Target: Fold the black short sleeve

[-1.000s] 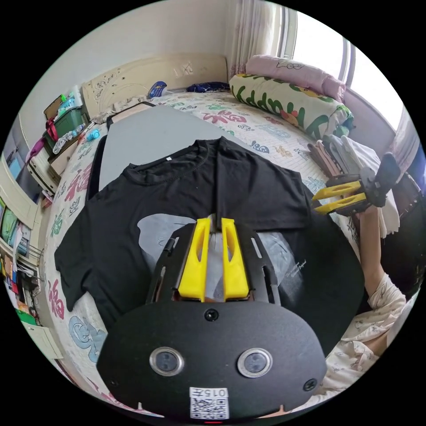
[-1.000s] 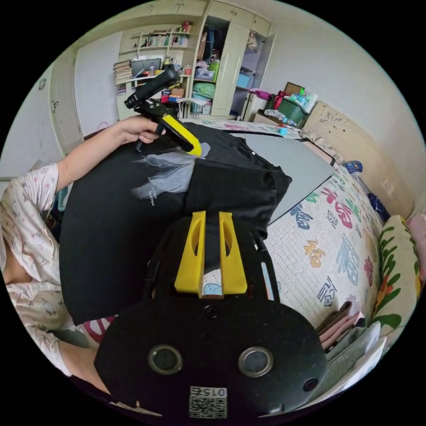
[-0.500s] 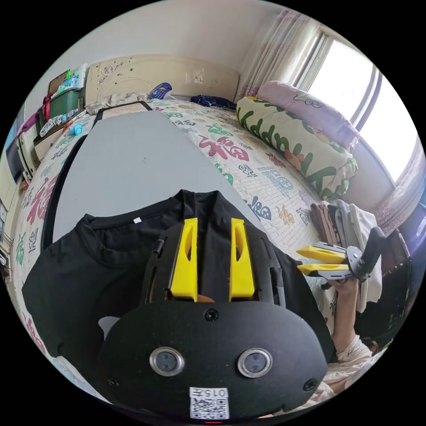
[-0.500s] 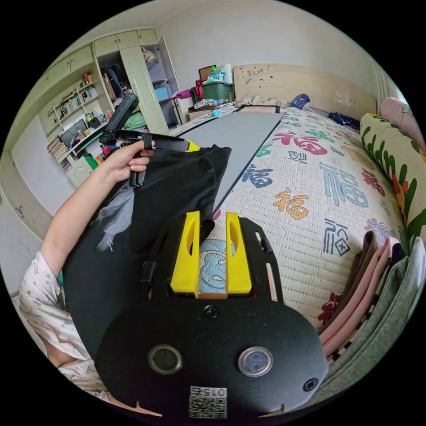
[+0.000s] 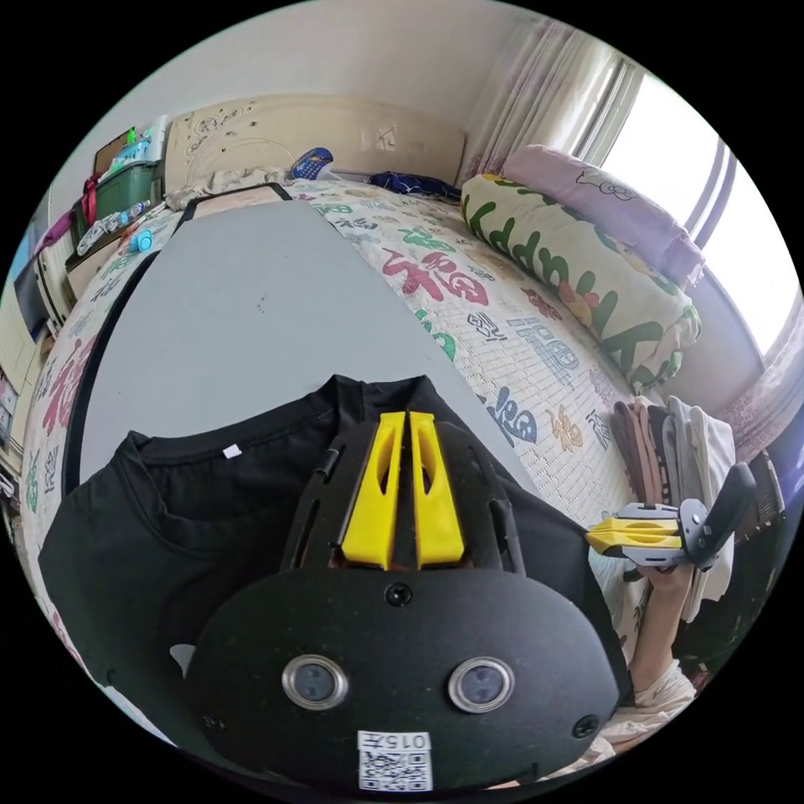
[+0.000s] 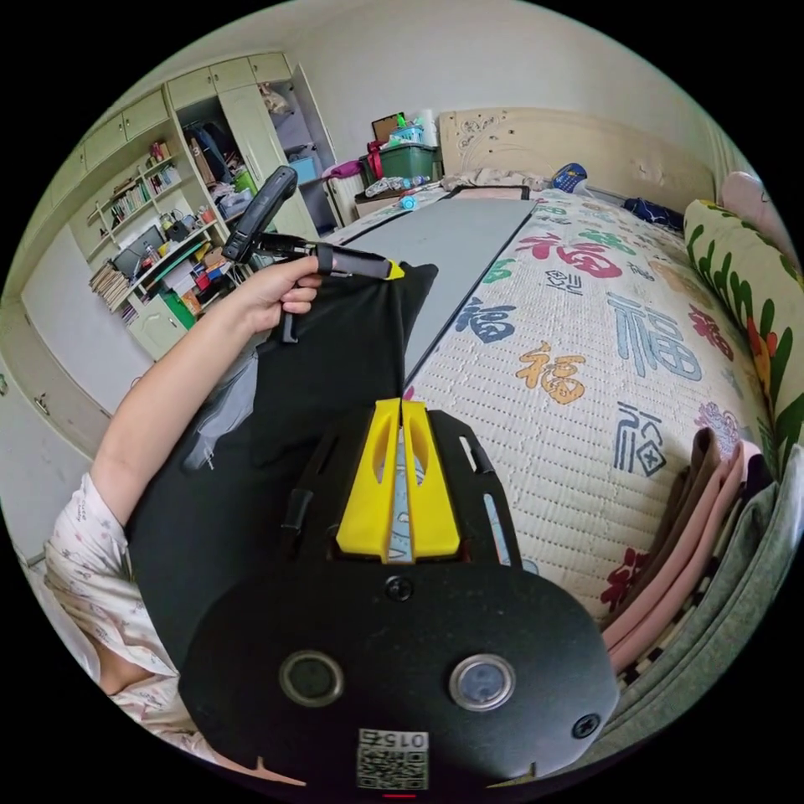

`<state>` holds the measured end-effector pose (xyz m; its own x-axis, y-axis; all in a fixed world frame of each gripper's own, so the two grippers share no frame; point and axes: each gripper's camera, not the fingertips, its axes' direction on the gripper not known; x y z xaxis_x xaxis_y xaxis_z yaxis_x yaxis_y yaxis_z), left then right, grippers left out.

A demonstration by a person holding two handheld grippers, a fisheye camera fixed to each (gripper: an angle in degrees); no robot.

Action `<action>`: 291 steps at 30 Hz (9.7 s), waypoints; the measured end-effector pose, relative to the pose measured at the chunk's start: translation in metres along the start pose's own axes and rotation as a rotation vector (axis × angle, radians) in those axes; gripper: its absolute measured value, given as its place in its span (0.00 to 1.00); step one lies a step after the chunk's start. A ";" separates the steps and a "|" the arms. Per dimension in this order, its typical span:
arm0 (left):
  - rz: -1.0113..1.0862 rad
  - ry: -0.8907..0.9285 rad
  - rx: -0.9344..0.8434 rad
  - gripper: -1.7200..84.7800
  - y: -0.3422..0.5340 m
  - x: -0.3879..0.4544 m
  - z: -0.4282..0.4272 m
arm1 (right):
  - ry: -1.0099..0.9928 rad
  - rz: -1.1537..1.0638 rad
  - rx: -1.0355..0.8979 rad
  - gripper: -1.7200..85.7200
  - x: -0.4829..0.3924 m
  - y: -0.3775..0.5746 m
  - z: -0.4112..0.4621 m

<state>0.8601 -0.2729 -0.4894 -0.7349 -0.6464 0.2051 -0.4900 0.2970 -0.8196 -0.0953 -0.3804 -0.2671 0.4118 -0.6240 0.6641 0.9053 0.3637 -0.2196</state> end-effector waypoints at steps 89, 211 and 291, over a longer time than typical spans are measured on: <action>0.639 0.021 0.208 0.04 0.643 0.526 0.013 | 0.244 -0.187 0.001 0.05 -0.248 -0.088 0.308; 0.743 0.019 0.498 0.03 1.217 0.349 -0.328 | -0.005 -0.477 0.184 0.02 -0.188 0.415 -0.081; 1.294 0.502 0.153 0.03 0.532 0.817 -0.096 | -0.041 -0.728 0.028 0.03 -0.147 0.330 0.208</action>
<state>-0.0460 -0.5751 -0.7063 -0.7249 0.3516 -0.5924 0.6888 0.3828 -0.6156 0.1212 -0.0248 -0.2880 -0.2981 -0.6887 0.6609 0.9450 -0.1155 0.3059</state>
